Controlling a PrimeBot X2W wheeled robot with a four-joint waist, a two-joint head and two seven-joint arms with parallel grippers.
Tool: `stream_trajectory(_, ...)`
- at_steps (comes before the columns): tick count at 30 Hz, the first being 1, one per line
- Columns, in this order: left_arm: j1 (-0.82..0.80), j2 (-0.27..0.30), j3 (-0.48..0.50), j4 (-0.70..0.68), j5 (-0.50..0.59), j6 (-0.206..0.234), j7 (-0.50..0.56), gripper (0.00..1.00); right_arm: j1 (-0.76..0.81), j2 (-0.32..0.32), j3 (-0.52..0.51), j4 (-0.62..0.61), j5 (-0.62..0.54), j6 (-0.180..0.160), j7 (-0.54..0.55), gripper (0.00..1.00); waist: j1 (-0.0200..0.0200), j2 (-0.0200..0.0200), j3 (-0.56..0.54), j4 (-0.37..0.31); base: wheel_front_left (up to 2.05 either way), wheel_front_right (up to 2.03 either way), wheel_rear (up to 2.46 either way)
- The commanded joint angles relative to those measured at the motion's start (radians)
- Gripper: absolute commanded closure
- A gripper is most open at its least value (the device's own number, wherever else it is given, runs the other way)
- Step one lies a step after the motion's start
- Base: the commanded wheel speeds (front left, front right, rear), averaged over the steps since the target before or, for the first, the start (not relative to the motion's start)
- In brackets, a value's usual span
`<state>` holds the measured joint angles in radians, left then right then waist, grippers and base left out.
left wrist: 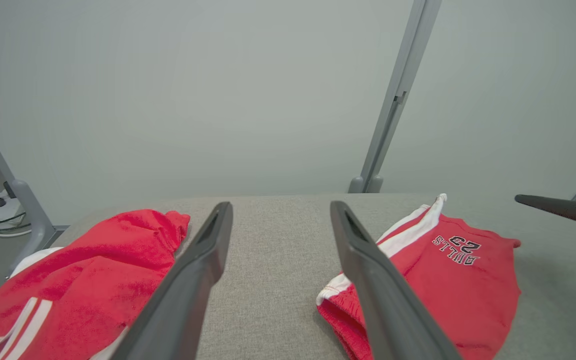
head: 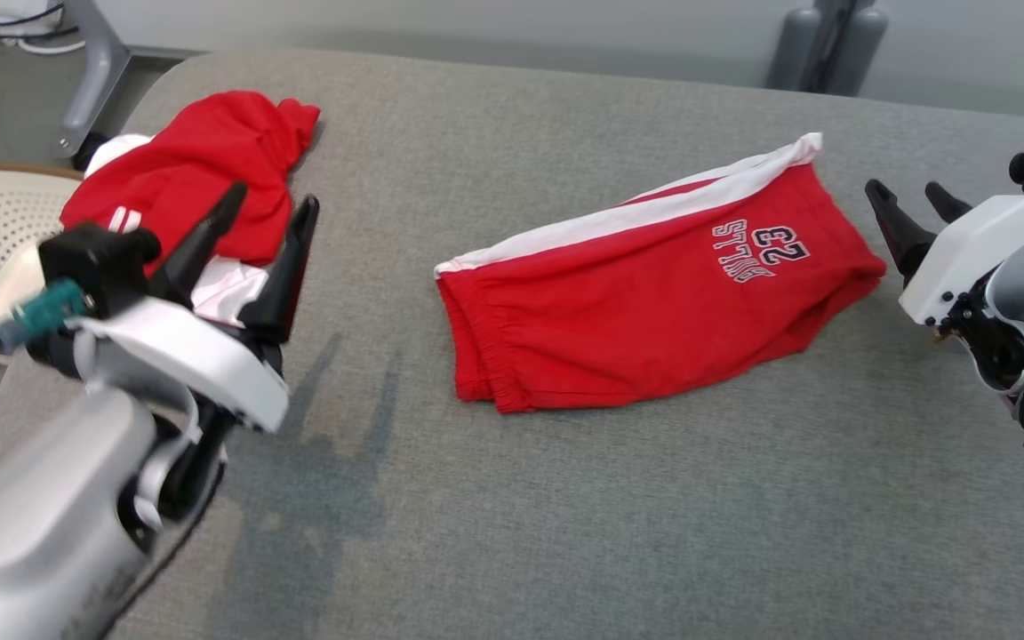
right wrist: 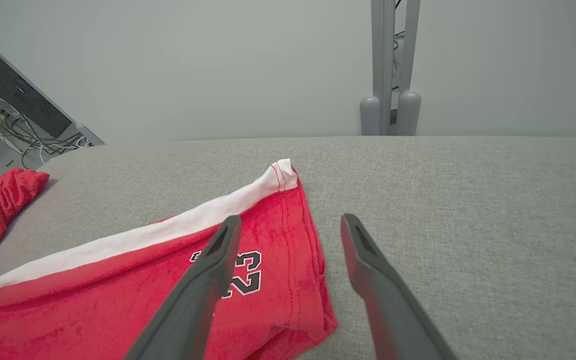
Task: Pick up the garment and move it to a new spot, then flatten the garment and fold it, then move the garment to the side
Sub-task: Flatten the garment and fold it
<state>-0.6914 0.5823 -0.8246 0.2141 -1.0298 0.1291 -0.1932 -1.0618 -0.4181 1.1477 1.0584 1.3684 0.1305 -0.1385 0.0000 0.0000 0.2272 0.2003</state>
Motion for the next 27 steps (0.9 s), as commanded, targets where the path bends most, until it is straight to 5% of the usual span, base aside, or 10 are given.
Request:
stream_trajectory(1, 0.056, 0.002, 0.005, -0.05, 0.018, 0.037, -0.028, 0.0, 0.007, 0.0, 0.005, 0.024, 0.017, 0.001, 0.046, 0.0, 0.0, 0.0, 0.023, 0.025, 0.0, 0.0, 0.0)
stream_trajectory(10, 0.236, -0.016, 0.056, -0.2, 0.021, 0.128, -0.067, 0.0, -0.07, -0.003, 0.003, 0.123, 0.071, 0.001, 0.307, 0.0, 0.0, 0.0, 0.066, 0.081, 0.0, 0.0, 0.0)
stream_trajectory(19, 0.312, -0.045, 0.113, -0.24, 0.058, 0.126, -0.072, 0.0, -0.166, -0.01, 0.012, 0.209, 0.064, 0.001, 0.436, 0.0, 0.0, 0.0, 0.128, 0.136, 0.0, 0.0, 0.0)
stream_trajectory(27, 0.365, -0.105, 0.162, -0.258, 0.14, 0.118, -0.073, 0.0, -0.101, 0.001, 0.006, 0.234, 0.089, 0.0, 0.548, 0.0, 0.0, 0.0, 0.146, 0.153, 0.0, 0.0, 0.0)
